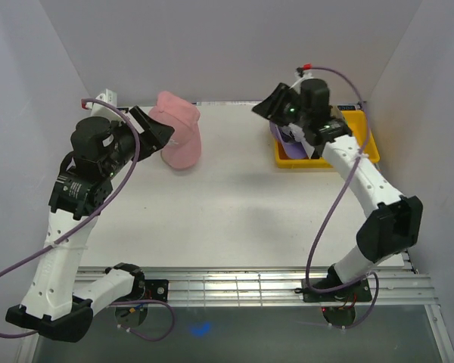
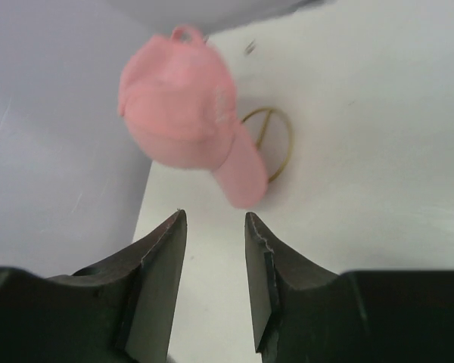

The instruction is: Stack the hats

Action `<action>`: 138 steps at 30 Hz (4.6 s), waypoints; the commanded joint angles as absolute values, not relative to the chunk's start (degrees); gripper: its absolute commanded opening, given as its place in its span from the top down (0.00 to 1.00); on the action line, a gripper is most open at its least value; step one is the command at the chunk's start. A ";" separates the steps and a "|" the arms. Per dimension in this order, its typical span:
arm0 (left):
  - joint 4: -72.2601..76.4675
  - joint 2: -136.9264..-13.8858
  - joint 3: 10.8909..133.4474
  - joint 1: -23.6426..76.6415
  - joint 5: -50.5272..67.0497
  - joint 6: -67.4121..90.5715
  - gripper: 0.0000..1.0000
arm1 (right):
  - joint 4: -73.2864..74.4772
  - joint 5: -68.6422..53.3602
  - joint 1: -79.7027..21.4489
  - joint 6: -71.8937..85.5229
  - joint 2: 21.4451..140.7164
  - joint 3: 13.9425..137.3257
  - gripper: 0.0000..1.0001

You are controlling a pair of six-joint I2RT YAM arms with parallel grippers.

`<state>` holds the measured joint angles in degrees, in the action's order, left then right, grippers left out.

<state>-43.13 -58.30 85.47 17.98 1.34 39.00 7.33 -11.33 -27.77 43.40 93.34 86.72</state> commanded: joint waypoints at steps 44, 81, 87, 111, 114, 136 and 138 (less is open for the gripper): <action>-39.81 -59.85 78.75 18.19 9.93 36.65 0.19 | 41.75 -3.51 10.72 10.02 108.63 108.63 0.49; -41.04 -59.24 77.96 18.19 8.70 36.74 0.19 | 47.90 -0.26 8.61 10.11 113.20 117.94 0.92; -41.04 -59.33 77.96 18.19 8.61 36.83 0.19 | 52.29 3.95 9.14 9.76 112.42 123.31 0.92; -41.04 -58.10 78.75 18.19 8.35 37.53 0.19 | 3.27 -27.87 8.02 62.56 86.93 101.69 0.92; -41.22 -57.40 79.01 18.19 8.26 37.53 0.19 | -9.77 -26.28 4.15 74.99 87.62 97.66 0.92; -48.34 -55.55 88.68 18.19 2.99 37.00 0.19 | -50.45 -5.80 -28.56 105.11 127.08 116.70 0.92; -48.60 -55.72 89.99 18.19 2.64 36.91 0.19 | -51.84 -5.54 -30.05 106.34 129.54 116.72 0.92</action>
<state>-47.22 -56.73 86.98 18.02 4.58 37.32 -42.44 -7.84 -28.49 102.30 128.40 112.84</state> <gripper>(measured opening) 0.812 0.100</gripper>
